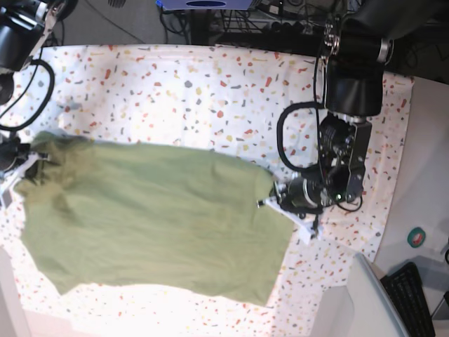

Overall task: Layout the t-shirt on the table in an organized manner, then fold the t-shirt properly
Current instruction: 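Lay the shirt flat, spreading it between both grippers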

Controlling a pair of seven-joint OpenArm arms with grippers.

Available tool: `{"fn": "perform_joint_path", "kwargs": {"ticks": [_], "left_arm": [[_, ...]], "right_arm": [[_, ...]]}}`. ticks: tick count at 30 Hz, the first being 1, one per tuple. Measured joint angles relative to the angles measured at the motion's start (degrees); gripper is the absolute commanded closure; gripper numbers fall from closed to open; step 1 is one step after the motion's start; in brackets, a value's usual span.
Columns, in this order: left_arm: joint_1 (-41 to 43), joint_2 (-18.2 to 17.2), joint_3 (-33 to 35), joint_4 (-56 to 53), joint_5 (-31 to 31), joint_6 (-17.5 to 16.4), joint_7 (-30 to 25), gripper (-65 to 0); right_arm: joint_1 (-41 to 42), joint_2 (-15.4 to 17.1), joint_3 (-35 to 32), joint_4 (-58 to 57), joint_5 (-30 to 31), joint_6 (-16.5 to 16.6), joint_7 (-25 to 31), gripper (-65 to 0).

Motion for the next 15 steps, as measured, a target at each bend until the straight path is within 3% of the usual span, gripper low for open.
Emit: {"fn": "perform_joint_path", "kwargs": {"ticks": [4,14,15], "left_arm": [[5.33,-0.44,0.17,-0.24,-0.31,-0.13,-2.86,0.0],[6.27,-0.7,0.07,-0.22,-0.52,-0.13,-4.83,0.0],[6.21,-0.92,0.09,-0.22,-0.52,-0.13,-4.79,-3.1]], "right_arm": [[-2.97,-0.55,0.04,0.0,-0.17,0.15,0.74,0.0],[-1.97,0.04,0.15,-2.93,-0.07,0.15,1.42,0.0],[-1.62,0.04,0.13,-3.19,-0.09,0.15,1.42,0.0]]}}
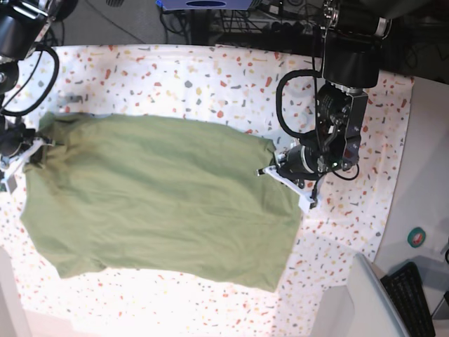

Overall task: Layout the t-shirt on the table in an organized manner, then fold the t-shirt properly
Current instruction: 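Lay the shirt flat, spreading it between both grippers, then release the shirt with the left gripper and move it to the shirt edge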

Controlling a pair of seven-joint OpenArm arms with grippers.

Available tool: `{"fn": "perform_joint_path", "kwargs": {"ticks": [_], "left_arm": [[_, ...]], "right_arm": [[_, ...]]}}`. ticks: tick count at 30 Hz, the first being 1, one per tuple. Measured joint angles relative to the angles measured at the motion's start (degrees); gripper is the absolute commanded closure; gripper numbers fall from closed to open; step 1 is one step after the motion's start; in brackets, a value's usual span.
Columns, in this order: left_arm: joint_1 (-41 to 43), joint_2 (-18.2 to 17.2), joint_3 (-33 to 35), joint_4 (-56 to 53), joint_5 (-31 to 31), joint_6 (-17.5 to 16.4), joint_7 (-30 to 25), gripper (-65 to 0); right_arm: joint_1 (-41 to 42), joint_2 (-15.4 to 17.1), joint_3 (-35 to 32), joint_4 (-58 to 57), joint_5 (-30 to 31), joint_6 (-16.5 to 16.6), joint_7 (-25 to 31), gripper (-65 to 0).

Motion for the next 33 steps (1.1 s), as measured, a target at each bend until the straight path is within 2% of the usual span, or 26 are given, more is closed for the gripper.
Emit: {"fn": "perform_joint_path", "kwargs": {"ticks": [3,5,7,8,10,12,14,19,20,22,24,26,27,33], "left_arm": [[-0.22,-0.48,-0.07,0.0,0.07,0.07,0.13,-34.7],[-0.2,-0.66,-0.07,0.44,-0.37,0.0,-0.11,-50.5],[-0.02,-0.72,-1.9,1.31,-0.94,-0.22,0.5,-63.0],[0.72,-0.52,-4.39,2.47,-0.63,-0.22,0.42,-65.0],[3.96,-0.66,-9.97,7.1,-1.05,-0.15,0.57,-65.0],[8.48,-1.18,-14.73,13.27,0.13,0.59,3.93,-65.0],[13.07,0.02,-18.43,20.76,0.44,0.9,4.79,-65.0],[16.92,4.24,-16.98,34.27,-0.7,-0.22,4.87,-65.0],[16.48,4.24,-15.41,34.32,-1.03,-0.24,4.7,-61.7],[13.94,4.09,-12.07,30.8,-0.37,-0.22,4.92,-48.7],[10.21,4.11,-9.9,24.15,0.02,-0.04,5.09,-31.1],[5.88,4.2,-8.35,17.05,0.31,-0.22,4.7,-9.1],[3.82,4.09,-7.26,13.35,0.0,-0.31,3.87,0.0],[-5.38,3.63,1.7,-8.94,0.17,-0.13,-9.53,0.0]], "right_arm": [[0.61,0.0,-0.04,-0.52,0.11,0.0,0.13,0.0],[0.9,0.0,-0.02,-0.63,-0.09,0.0,0.0,0.0],[1.18,-0.02,-0.04,-0.76,-0.09,0.0,0.04,0.0],[1.36,0.0,-0.11,-0.83,-0.11,0.0,0.04,0.0],[1.36,0.11,-0.13,-0.85,-0.07,0.0,0.07,0.0],[1.07,0.11,-0.11,-0.9,0.09,0.0,0.07,0.0],[1.05,0.02,-0.11,-0.98,-0.09,0.0,-0.02,0.0],[1.07,0.15,-0.13,-0.98,-0.02,0.0,0.04,0.0],[1.09,0.13,-0.13,-0.98,-0.09,0.0,0.04,0.0],[1.22,0.04,-0.15,-0.98,-0.11,0.0,0.02,0.0],[1.22,-0.02,-0.15,-0.98,0.15,0.0,0.02,0.0],[1.25,0.02,-0.26,-0.98,0.07,0.0,0.07,0.0],[1.22,0.02,-0.24,-0.98,-0.11,0.0,0.04,0.0],[1.22,-0.15,-0.09,-0.98,0.09,0.0,0.07,0.0]]}}
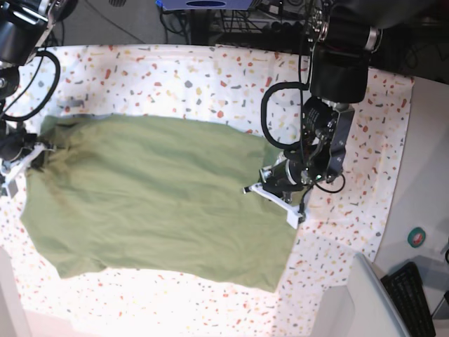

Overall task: Layout the t-shirt on the table in an organized manner, then fold the t-shirt properly
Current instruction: 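Release the shirt with the left gripper and move it to the shirt edge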

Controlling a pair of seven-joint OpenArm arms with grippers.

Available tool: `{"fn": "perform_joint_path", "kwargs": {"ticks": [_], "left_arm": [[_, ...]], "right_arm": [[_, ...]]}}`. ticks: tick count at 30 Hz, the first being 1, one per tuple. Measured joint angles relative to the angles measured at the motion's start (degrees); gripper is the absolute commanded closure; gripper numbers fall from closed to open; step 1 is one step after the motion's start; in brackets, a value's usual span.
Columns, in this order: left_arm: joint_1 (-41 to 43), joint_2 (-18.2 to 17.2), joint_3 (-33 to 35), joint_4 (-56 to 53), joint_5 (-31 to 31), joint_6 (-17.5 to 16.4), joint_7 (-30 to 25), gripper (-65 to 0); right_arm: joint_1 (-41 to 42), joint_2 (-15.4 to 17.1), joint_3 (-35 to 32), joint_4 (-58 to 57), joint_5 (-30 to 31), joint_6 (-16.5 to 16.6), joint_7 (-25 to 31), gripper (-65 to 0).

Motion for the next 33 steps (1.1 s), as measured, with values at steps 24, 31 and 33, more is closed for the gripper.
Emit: {"fn": "perform_joint_path", "kwargs": {"ticks": [24,31,33], "left_arm": [[2.25,-1.79,-4.7,6.16,-1.27,-0.11,-8.2,-27.0],[20.06,-2.8,-16.15,24.39,0.04,0.72,1.07,-48.7],[22.58,-1.97,-15.67,25.55,-0.5,0.09,1.11,-48.7]], "right_arm": [[-2.56,1.6,0.31,-1.44,0.68,-11.67,14.56,-23.0],[-6.99,-1.6,0.22,7.52,0.7,-11.58,14.56,-23.0],[-6.82,-1.99,0.22,7.45,0.68,-11.61,14.49,-23.0]]}}
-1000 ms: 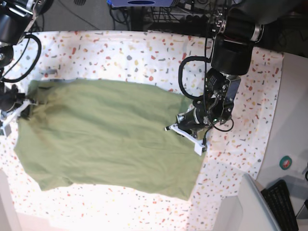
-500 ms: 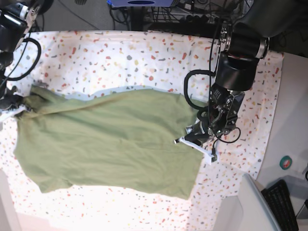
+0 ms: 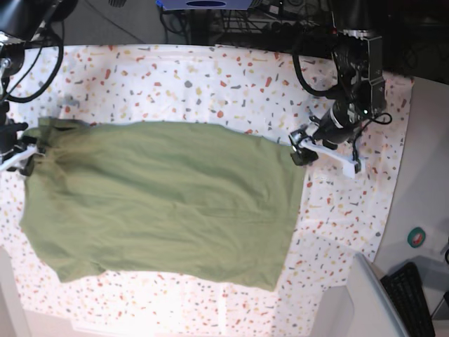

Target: Layout the t-shirt on the table in an organized manner, then fold the t-shirt properly

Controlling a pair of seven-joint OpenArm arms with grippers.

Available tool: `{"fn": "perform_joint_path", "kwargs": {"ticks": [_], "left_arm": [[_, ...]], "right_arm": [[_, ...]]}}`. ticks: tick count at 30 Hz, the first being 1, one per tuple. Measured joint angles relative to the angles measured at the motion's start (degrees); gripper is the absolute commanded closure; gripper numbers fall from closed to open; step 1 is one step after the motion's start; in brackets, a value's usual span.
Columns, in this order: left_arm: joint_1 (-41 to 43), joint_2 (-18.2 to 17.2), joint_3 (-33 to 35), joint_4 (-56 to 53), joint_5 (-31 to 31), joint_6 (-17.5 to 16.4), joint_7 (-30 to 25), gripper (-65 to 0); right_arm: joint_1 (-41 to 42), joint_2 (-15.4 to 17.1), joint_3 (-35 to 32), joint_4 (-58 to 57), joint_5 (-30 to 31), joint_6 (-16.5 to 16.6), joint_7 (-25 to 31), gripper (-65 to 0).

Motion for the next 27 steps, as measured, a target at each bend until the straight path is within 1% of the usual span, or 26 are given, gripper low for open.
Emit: {"fn": "perform_joint_path", "kwargs": {"ticks": [2,3,5,7,8,9,11,12,13,14,17,19,20,22,23,24,26,27], "left_arm": [[0.85,1.62,0.0,-1.29,-0.57,-0.22,0.26,-48.7],[0.79,2.01,-0.26,-1.9,-0.5,-0.22,-0.68,-48.7],[-0.5,1.99,-0.15,-3.21,-0.55,-0.24,-0.59,-48.5],[-2.54,2.78,-0.11,-5.14,-0.39,-0.22,-0.92,-47.7],[-3.41,3.23,-0.11,-6.34,-0.28,-0.22,-1.62,-44.8],[-4.22,3.5,-0.04,-7.3,-0.48,-0.22,-1.9,-39.5],[-5.14,3.89,0.09,-8.46,-0.7,-0.22,-1.2,-23.0],[-5.22,4.11,0.15,-8.63,-0.59,-0.2,-0.17,-12.8],[-5.01,4.24,0.13,-8.66,-0.61,-0.17,-0.42,-1.8],[-4.74,4.22,0.11,-8.76,-0.42,-0.2,0.09,0.0],[-4.2,4.17,-0.28,-7.26,0.07,0.11,0.81,0.0],[-2.73,3.85,-0.13,-2.05,0.61,1.31,1.53,0.0],[-1.57,3.69,0.04,1.4,0.04,3.8,2.16,0.0],[-1.03,3.87,1.16,6.69,1.86,12.35,5.33,0.0],[-1.18,3.52,3.13,7.91,3.87,15.8,5.68,0.0],[-2.08,3.02,6.19,8.59,5.53,19.04,7.28,0.0],[-5.62,3.15,12.02,8.0,7.76,23.85,10.91,0.0],[-7.45,3.56,14.49,7.08,8.31,25.2,11.63,0.0]], "right_arm": [[0.13,0.24,-0.11,-0.04,0.0,0.0,0.07,-23.0],[0.17,0.22,-0.13,-0.04,0.0,0.0,0.09,-23.0],[0.17,0.04,-0.17,-0.04,-0.02,0.0,0.07,-23.0],[0.44,-0.52,-0.17,-0.04,-0.26,0.0,0.0,-23.0],[0.55,-0.81,-0.22,-0.04,0.02,0.0,0.07,-23.0],[0.63,-0.92,-0.39,-0.04,0.2,0.02,0.09,-23.0],[0.61,-0.79,-0.37,-0.04,0.17,0.0,0.09,-23.0],[0.52,-0.61,-0.35,-0.04,-0.15,0.02,0.02,-23.0],[0.46,-0.63,-0.15,-0.04,-0.22,0.02,0.02,-23.0],[0.44,-0.66,-0.15,-0.04,-0.24,0.0,0.04,-23.0],[0.46,-0.61,-0.13,-1.4,-0.15,0.0,0.09,-23.0],[0.37,-0.7,-0.13,-2.23,-0.33,0.0,0.07,-23.0],[0.31,-0.7,-0.11,-2.32,-0.35,0.0,-0.09,-23.0],[0.35,-0.55,-0.11,-2.73,-0.39,0.02,0.09,-23.0],[0.46,-0.55,-0.15,-3.13,-0.31,0.0,0.11,-23.0],[0.52,-0.55,-0.17,-3.52,-0.35,0.02,0.07,-23.0],[0.72,-0.68,-0.33,-3.8,-0.42,0.0,0.0,-23.0],[0.79,-0.7,-0.35,-3.8,-0.35,0.0,0.07,-23.0]]}}
